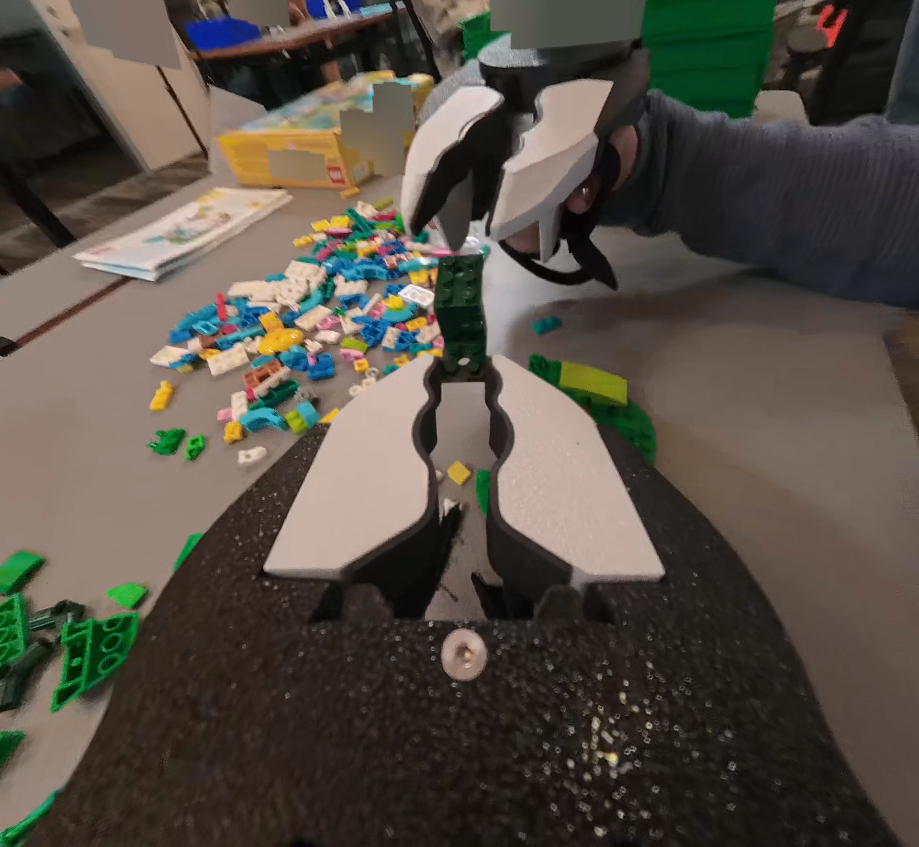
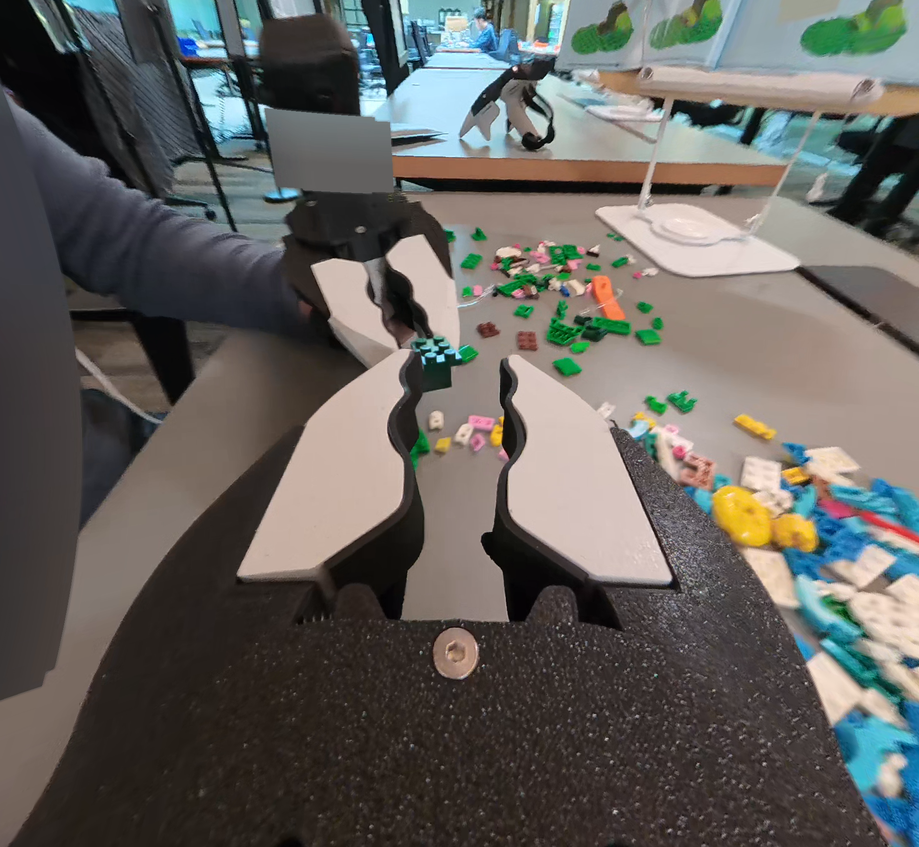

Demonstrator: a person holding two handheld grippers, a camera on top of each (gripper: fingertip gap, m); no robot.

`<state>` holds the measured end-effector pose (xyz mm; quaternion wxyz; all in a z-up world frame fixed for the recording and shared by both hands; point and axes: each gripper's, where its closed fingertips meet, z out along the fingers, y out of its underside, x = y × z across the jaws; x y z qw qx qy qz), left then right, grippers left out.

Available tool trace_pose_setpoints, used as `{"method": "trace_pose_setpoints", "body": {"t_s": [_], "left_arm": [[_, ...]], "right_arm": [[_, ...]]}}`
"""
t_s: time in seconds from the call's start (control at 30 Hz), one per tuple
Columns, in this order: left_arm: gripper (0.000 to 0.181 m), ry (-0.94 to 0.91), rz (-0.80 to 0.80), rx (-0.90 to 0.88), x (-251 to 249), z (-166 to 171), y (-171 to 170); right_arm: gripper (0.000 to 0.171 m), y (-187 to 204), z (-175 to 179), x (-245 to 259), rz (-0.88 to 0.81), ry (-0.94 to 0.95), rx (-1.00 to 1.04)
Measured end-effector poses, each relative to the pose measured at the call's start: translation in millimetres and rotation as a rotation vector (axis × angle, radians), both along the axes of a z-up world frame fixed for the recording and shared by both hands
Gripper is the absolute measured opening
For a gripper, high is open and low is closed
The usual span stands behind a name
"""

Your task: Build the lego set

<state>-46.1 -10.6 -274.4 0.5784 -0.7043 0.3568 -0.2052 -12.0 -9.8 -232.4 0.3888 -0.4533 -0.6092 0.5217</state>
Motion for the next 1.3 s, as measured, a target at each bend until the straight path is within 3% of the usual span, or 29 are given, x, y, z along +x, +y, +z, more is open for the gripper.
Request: {"method": "trace_pose_setpoints", "body": {"t_s": [0.17, 0.43, 0.6, 0.7, 0.83, 0.97, 1.13, 1.3], "left_arm": [[0.016, 0.013, -0.093, -0.071, 4.9, -8.9, -9.4], [0.016, 0.016, -0.031, 0.030, 2.6, -0.3, -7.0], [0.016, -0.028, -0.030, 0.028, 3.8, 3.4, -6.9], [0.016, -0.015, -0.037, 0.048, 6.9, 3.8, -8.7], [0.016, 0.000, -0.059, 0.049, 11.7, 2.0, -12.2], [0.016, -0.002, -0.076, 0.051, 13.8, 2.4, -14.4], [0.016, -0.010, -0.056, 0.104, 11.0, 9.3, -14.5], [0.016, -0.004, -0.025, 0.130, 6.2, 11.7, -12.3]], "right_arm": [[0.037, -18.5, -11.6, 21.9, 0.084, -0.122, -0.071], [0.059, -45.0, -62.6, 39.0, -0.009, -0.331, 0.047], [0.061, -36.5, -58.2, 30.4, -0.110, -0.226, 0.191], [0.059, -29.0, -46.2, 25.8, -0.153, -0.120, 0.176], [0.075, -15.2, -26.2, 28.1, -0.221, 0.032, 0.129], [0.071, -0.9, -12.1, 35.7, -0.278, 0.129, 0.043], [0.076, 32.5, 0.1, 50.4, -0.574, 0.238, 0.287], [0.070, 36.6, 4.6, 53.7, -0.612, 0.274, 0.327]]}}
